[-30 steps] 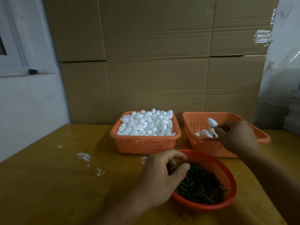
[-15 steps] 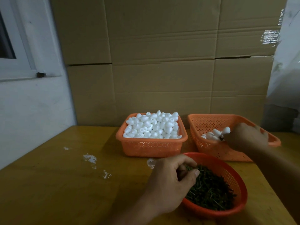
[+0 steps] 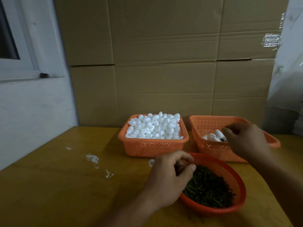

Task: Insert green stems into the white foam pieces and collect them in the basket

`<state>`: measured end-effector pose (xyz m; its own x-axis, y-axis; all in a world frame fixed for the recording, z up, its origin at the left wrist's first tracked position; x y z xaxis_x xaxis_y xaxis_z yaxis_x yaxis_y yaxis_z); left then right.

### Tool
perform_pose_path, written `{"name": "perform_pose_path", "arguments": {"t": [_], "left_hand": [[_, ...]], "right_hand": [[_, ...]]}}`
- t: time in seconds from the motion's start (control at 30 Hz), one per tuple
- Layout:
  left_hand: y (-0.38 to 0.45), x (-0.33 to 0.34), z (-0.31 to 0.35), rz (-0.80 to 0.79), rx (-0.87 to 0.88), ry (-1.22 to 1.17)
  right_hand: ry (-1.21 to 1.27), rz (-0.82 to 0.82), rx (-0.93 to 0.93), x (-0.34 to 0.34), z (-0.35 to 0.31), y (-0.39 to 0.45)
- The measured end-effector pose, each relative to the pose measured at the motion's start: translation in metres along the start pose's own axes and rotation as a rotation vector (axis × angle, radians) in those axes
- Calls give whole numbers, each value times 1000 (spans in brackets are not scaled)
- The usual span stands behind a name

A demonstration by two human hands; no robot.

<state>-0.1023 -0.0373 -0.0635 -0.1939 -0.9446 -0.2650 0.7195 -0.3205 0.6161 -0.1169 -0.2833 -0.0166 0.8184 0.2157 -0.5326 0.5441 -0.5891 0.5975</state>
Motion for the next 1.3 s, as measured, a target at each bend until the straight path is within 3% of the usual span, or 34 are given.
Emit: {"name": "perform_pose_path", "arguments": {"t": [0.2, 0.4, 0.57, 0.87, 1.03, 1.3], "left_hand": [[12, -11, 0, 68, -9, 101], [87, -47, -12, 203, -86, 414], [144, -57, -44, 61, -205, 744], [187, -31, -86, -255, -448, 1049], [189, -20, -105, -199, -477, 1220], [190, -6, -119, -260, -438, 1395]], "right_hand": [[256, 20, -34, -8, -14, -43], [277, -58, -68, -3, -18, -65], [247, -68, -84, 0, -15, -69], [247, -80, -94, -1, -8, -72], [220, -87, -103, -2, -7, -73], [182, -95, -95, -3, -9, -75]]}}
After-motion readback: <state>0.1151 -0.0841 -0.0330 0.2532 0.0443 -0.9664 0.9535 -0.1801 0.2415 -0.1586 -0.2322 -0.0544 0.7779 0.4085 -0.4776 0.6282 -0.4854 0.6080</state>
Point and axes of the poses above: each hand's wrist, its own y-axis towards the middle knuckle, its own x-axis out of the palm, z = x × y, the point moved 2 cm from there along y, towards the middle knuckle, and after that the axes turned 13 degrees about z, right-handed, at the moved point
